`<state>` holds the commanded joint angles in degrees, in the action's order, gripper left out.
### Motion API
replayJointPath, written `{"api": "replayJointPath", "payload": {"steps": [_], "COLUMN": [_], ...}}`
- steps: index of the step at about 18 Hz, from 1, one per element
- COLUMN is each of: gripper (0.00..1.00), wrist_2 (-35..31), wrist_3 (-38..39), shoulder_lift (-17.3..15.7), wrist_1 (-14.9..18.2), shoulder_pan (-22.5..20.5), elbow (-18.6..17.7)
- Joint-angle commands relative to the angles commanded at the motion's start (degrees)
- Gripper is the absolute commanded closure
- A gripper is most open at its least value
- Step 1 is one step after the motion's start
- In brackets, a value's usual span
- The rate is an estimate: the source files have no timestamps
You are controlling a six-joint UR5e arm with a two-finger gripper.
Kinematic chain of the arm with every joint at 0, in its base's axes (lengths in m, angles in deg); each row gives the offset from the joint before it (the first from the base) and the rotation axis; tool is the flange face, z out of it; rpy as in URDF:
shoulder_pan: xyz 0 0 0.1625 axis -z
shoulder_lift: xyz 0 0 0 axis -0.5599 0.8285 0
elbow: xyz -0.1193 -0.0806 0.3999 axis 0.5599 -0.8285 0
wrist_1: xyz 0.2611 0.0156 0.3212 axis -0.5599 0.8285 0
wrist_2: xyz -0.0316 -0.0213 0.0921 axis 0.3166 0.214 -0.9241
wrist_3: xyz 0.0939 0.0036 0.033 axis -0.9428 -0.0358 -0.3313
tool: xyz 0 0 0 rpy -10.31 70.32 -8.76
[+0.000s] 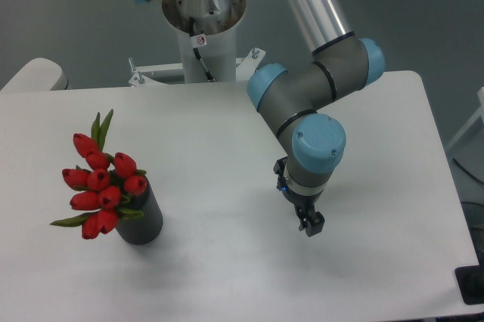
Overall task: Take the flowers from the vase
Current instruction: 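Move the open gripper toward the red tulip stems above the vase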
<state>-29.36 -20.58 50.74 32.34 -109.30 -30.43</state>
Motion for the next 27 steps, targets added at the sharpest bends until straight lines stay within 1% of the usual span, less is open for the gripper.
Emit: {"api": "replayJointPath", "payload": {"steps": [6, 7, 11, 12, 13, 17, 20, 22, 24, 26, 27], "gripper": [0.0, 0.0, 0.0, 0.0, 0.0, 0.0, 0.0, 0.0, 0.0, 0.0, 0.0], "wrist_2": [0.2, 0.4, 3.7, 4.6, 6.3, 16.5, 22.8, 26.2, 29.9, 35.3, 37.9], "wrist_3": [0.0, 0.2, 1.1, 1.1, 1.0, 1.1, 1.5, 3.3, 6.3, 9.5, 11.1], "shoulder_lift": [-0.1, 0.0, -0.8, -1.5, -2.5, -6.5, -9.4, -11.4, -12.7, -14.5, -14.8], "wrist_1": [0.3, 0.6, 0.7, 0.8, 0.7, 1.0, 1.1, 1.2, 1.2, 1.3, 1.2], "shoulder_pan": [0.3, 0.5, 0.5, 0.4, 0.1, -1.3, -1.5, -1.3, -0.8, 0.0, 0.5], "elbow": [0.0, 0.6, -0.6, -1.3, -2.3, -5.5, -8.9, -10.5, -12.1, -13.0, -13.4]}}
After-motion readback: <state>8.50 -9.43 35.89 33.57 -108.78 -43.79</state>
